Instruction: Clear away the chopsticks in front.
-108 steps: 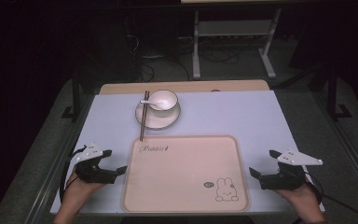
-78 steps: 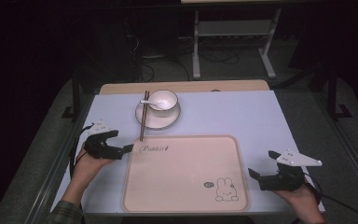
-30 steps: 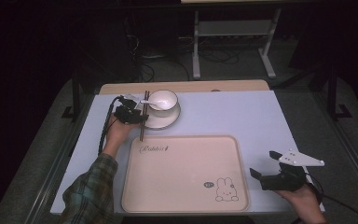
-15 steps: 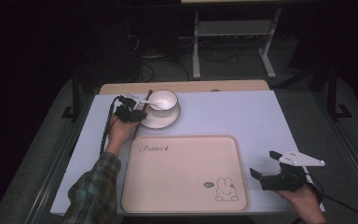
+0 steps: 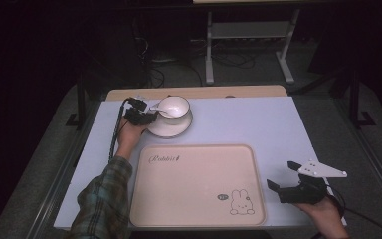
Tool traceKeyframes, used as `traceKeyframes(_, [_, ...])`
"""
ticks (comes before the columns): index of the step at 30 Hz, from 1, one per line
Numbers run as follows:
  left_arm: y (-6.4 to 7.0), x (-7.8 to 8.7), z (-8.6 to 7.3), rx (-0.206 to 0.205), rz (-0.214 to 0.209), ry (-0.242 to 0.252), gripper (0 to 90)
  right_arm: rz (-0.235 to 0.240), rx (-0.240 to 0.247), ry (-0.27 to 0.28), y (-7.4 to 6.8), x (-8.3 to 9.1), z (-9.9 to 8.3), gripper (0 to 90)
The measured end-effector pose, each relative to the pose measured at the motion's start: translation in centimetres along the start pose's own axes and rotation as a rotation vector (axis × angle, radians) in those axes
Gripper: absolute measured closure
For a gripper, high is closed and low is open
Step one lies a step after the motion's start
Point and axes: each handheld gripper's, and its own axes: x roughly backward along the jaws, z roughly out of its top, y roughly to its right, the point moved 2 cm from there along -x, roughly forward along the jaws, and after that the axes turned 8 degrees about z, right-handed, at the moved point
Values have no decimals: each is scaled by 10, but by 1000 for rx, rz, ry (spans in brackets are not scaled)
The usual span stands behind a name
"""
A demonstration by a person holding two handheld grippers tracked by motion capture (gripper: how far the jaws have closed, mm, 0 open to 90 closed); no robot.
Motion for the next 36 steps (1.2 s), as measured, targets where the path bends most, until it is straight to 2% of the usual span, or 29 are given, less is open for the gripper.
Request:
traceKeyframes(7, [-2,-1,0,17,-9,2,773,0,0,1,0,0,0,9])
traceKeyframes(9, [-3,1,0,25,-10,3,731,1,-1,1,0,0,0,9])
traceKeyframes(11, [-5,7,-1,33,-28,4,727,1,-1,1,0,0,0,9])
traceKeyframes(13, [-7,14,-1,27,-27,14,707,2,-2,3,0,0,0,9])
traceKeyframes(16, [-11,30,-3,36,-46,45,703,3,0,3,-1,0,0,9])
traceKeyframes(21, [-15,44,-16,44,-70,46,733,4,3,1,-2,0,0,9])
traceKeyframes(28, [-22,46,-31,73,-78,37,760,3,5,-2,-3,-1,1,9])
traceKeyframes(36, [-23,43,-32,86,-81,35,767,0,3,-2,-2,-1,1,9])
